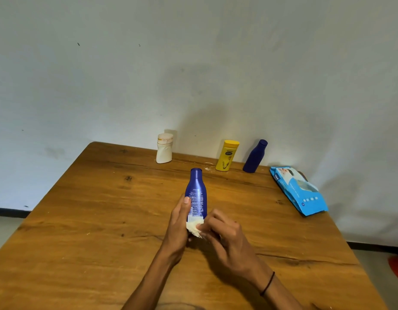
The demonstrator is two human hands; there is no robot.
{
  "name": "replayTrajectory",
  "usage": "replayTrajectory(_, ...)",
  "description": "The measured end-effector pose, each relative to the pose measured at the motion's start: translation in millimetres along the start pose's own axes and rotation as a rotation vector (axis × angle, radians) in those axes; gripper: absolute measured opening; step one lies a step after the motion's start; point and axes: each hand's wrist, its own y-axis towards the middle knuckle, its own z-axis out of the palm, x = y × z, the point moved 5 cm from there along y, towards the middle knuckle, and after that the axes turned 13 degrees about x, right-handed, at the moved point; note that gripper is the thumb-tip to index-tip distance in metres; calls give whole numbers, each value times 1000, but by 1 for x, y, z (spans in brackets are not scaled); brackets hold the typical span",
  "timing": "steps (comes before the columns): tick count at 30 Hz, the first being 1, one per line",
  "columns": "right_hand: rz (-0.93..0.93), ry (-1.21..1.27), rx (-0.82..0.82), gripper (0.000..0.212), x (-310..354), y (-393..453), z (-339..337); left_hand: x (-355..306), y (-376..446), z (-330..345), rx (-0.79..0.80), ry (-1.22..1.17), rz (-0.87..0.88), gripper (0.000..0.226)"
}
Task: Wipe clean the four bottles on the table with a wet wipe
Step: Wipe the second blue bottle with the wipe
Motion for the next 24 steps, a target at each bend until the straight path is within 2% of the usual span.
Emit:
replayTrajectory(2,30,-13,-37,5,-3,3,-1,4,0,-2,18,18,-43,53)
replayTrajectory(6,106,-21,-228,7,-12,23,-21,10,-3,0,113,2,-111,57)
replayTrajectory(11,206,158,-396,10,-29,47,-43,3,-6,10,217,-43,-120,47)
replayTrajectory(13,211,253,-409,4,-30,48,-40,5,-6,10,213,-66,-141,47)
replayTrajectory(17,207,401,-349,6,-17,38,-12,17,-6,8,164,-176,-237,81)
replayTrajectory(24,109,207,-207,4,-2,26,11,12,-8,9,166,-348,-135,94)
